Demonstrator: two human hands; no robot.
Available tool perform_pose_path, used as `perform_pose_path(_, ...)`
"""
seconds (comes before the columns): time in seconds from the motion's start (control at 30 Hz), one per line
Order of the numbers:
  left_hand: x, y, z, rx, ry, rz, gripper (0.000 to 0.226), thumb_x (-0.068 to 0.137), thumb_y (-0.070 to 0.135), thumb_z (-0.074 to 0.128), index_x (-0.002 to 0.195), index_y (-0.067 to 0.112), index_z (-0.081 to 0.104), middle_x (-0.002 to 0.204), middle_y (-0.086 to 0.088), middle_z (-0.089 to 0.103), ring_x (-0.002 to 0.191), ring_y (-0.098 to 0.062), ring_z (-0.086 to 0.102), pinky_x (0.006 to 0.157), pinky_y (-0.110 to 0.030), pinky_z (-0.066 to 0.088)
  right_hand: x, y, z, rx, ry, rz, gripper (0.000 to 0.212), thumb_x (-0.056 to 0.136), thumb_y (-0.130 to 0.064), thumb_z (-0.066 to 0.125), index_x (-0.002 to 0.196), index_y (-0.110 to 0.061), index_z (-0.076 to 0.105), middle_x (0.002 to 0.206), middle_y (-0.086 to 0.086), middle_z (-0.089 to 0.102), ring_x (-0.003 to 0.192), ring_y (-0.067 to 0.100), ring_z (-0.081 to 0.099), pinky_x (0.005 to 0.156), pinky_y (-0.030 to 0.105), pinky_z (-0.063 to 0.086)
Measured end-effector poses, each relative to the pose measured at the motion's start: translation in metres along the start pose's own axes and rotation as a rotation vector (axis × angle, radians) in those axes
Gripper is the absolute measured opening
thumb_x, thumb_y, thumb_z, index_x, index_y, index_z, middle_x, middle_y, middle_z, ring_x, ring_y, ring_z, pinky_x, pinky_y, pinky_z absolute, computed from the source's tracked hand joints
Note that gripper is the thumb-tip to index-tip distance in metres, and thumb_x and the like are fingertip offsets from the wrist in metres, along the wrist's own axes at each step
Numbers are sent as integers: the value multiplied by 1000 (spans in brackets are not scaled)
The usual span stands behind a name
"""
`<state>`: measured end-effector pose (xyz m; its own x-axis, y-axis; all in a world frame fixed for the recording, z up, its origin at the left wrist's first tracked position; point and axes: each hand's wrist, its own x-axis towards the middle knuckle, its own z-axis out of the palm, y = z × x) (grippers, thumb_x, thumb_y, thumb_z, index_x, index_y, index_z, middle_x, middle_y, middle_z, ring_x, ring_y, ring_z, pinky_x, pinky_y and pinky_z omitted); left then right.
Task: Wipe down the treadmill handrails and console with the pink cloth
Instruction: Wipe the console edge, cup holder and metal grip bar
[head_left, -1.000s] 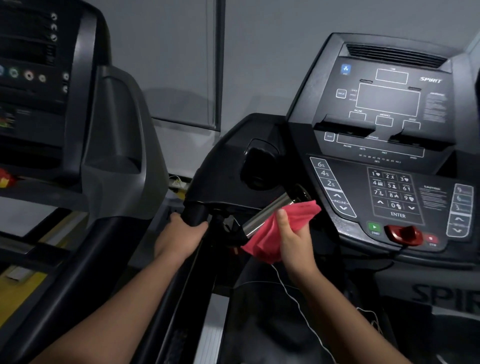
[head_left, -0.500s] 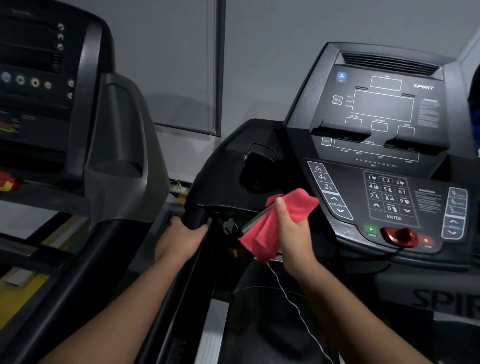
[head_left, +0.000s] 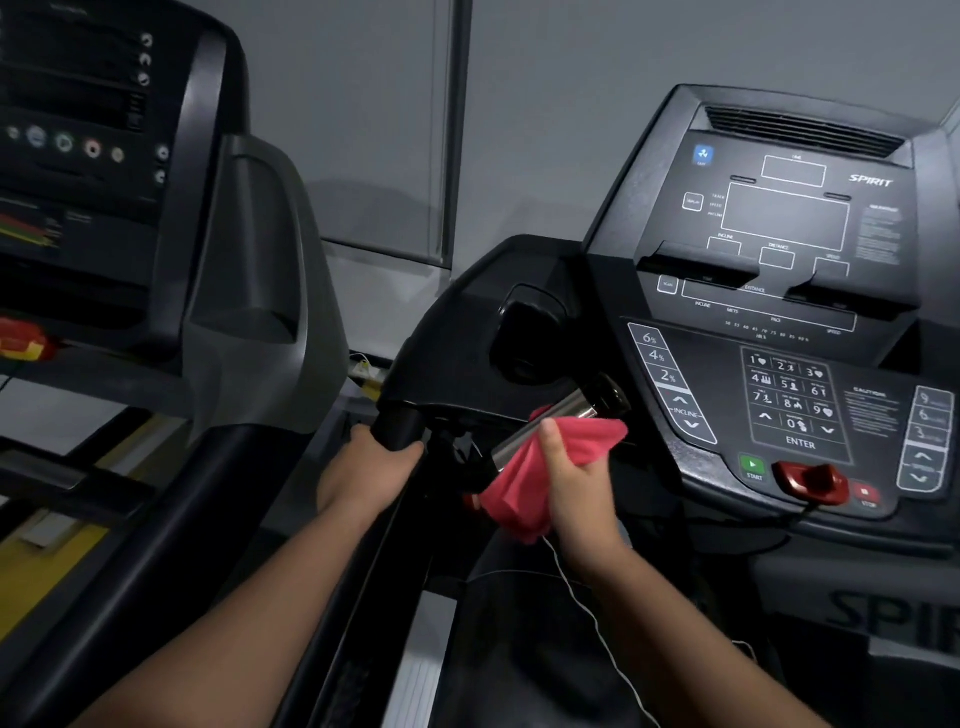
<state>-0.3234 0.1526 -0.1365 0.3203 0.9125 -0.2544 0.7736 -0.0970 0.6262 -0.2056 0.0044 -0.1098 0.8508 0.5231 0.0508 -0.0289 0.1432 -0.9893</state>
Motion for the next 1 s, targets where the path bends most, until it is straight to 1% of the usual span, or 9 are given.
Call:
perform_pose_path(0.13, 1, 0, 1, 9, 2, -3, 58, 83, 53, 56, 123, 14, 42, 88, 1, 53, 68, -17, 50, 54, -28, 36, 22, -15, -4, 145, 119, 17, 11, 90, -24, 62, 97, -19, 56, 89, -1, 65, 82, 10, 63, 84, 27, 52)
perform_pose_path(0.37, 3, -1, 4, 31, 23, -6, 60, 83, 53, 55, 125, 13, 41, 85, 1, 53, 64, -16, 47, 53, -28, 35, 9, -1, 4, 53, 92, 28, 17, 89, -20, 64, 100, -18, 52, 90, -3, 63, 78, 1, 62, 75, 14, 50)
perform_pose_path(0.47, 4, -2, 4, 23, 21, 2, 59, 83, 53, 55, 126, 14, 42, 80, 4, 51, 63, -14, 48, 54, -27, 36, 14, -8, -4, 62, 135, 27, 42, 80, -19, 73, 113, -9, 49, 98, 3, 64, 86, 8, 64, 82, 26, 51)
perform_pose_path(0.53, 4, -2, 4, 21, 15, 3, 60, 83, 54, 55, 126, 15, 42, 86, 2, 54, 68, -17, 50, 57, -29, 38, 23, -20, -12, -8, 216, -77, 54, 76, -18, 78, 116, -14, 42, 105, 5, 61, 92, 14, 61, 87, 29, 50)
perform_pose_path(0.63, 4, -1, 3, 31, 9, -1, 61, 82, 55, 55, 125, 14, 41, 93, -1, 56, 75, -22, 52, 63, -31, 41, 42, -40, -19, -433, 140, -345, 32, 77, -20, 73, 100, -23, 51, 99, 6, 60, 90, 22, 59, 85, 40, 49)
perform_pose_path(0.7, 5, -1, 4, 29, 7, -1, 61, 81, 55, 56, 125, 14, 41, 95, -2, 57, 77, -23, 54, 64, -31, 43, 50, -50, -23, -885, 21, -478, 18, 78, -22, 65, 93, -14, 60, 93, 11, 61, 87, 32, 57, 78, 42, 47)
perform_pose_path(0.77, 5, -1, 4, 29, 7, -1, 60, 81, 55, 56, 123, 14, 41, 95, -2, 58, 78, -24, 55, 63, -31, 43, 51, -58, -24, -1206, -76, -597, 25, 80, -26, 63, 95, -6, 61, 95, 16, 59, 90, 37, 53, 75, 41, 43)
perform_pose_path(0.9, 5, -2, 4, 29, 7, 3, 59, 80, 55, 55, 121, 15, 41, 95, -4, 59, 80, -25, 57, 66, -32, 45, 47, -72, -11, -1666, -201, -720, 41, 85, -45, 54, 102, -9, 63, 102, 12, 60, 98, 34, 52, 80, 38, 40)
perform_pose_path(1.0, 6, -3, 5, 32, 4, 6, 60, 80, 56, 55, 121, 15, 42, 96, -4, 60, 81, -26, 58, 66, -32, 46, 43, -63, 3, -1863, -224, -864, 45, 63, -55, 73, 69, -10, 69, 70, 9, 64, 71, 29, 60, 75, 37, 48)
